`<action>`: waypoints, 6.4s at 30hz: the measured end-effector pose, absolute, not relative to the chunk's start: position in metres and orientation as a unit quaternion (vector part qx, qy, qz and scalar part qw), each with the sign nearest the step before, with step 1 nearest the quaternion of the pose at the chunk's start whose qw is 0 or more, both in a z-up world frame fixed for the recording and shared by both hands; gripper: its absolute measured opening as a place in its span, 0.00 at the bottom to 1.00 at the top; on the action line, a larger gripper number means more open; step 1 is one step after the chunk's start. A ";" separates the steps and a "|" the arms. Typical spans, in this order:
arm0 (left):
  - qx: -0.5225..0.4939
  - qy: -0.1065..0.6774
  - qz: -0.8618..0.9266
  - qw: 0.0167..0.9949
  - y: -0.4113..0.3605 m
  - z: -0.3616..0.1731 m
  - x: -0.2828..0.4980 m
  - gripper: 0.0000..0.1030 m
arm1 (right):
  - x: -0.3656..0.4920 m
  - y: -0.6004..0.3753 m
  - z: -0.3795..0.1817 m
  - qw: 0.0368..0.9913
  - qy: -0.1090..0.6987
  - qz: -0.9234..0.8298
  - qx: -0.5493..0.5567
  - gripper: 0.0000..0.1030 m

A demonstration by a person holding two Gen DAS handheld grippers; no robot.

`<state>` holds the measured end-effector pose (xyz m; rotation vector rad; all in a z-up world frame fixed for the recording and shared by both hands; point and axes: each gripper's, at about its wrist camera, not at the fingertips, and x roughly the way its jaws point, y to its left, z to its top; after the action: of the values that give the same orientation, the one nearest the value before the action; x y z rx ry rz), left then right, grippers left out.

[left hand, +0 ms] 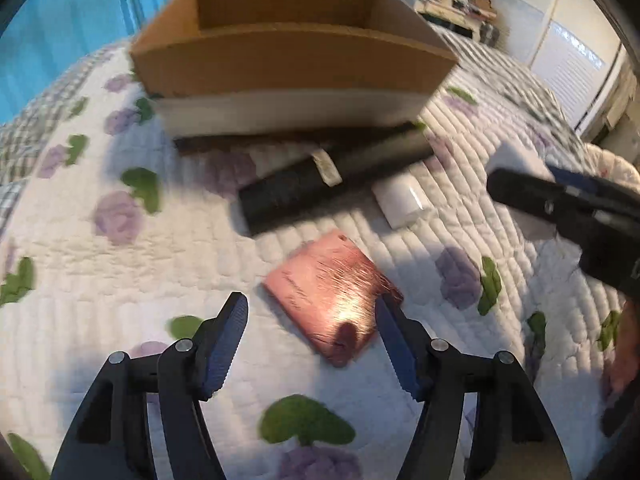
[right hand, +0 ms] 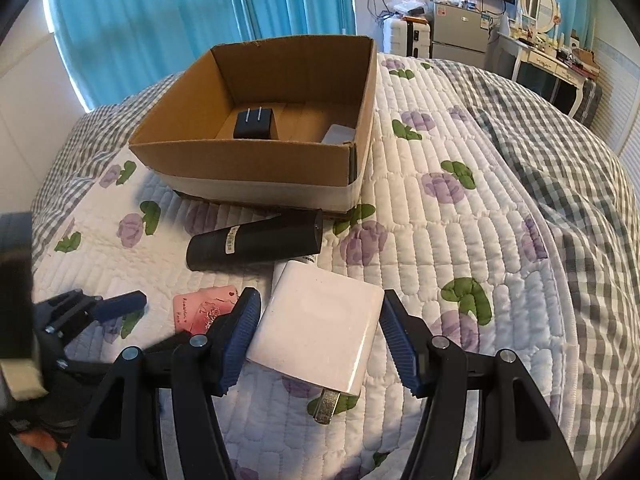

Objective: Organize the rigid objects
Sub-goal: 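Close the left tool on the red rose-printed card case and lift it, then carry the charger and card case into the box and open both tools, then grasp the black TV remote lengthwise with the right tool, then grasp the white red-capped bottle with the left tool, then lower the remote and bottle into the box and open both tools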

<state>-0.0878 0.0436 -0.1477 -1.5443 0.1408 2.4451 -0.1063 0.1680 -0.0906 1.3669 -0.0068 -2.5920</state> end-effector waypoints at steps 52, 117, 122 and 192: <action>-0.388 0.097 0.913 0.081 0.045 -0.064 -0.250 0.93 | -0.243 0.164 -0.006 0.136 0.003 -0.920 0.367 0.59; -0.452 0.007 0.889 -0.075 -0.052 -0.119 -0.116 0.98 | -0.113 0.079 -0.130 0.225 0.229 -0.848 0.423 0.18; -0.455 0.012 0.888 -0.056 -0.038 -0.114 -0.114 0.98 | -0.097 0.107 -0.105 0.196 0.162 -0.871 0.420 0.18; -0.367 0.035 0.927 0.067 0.016 -0.010 -0.206 0.37 | -0.171 0.157 0.032 0.118 0.000 -0.937 0.328 0.18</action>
<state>-0.2059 0.0164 -0.0095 -1.1059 0.1061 2.7948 -0.1715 0.1573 0.0320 0.9608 -0.0008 -2.7424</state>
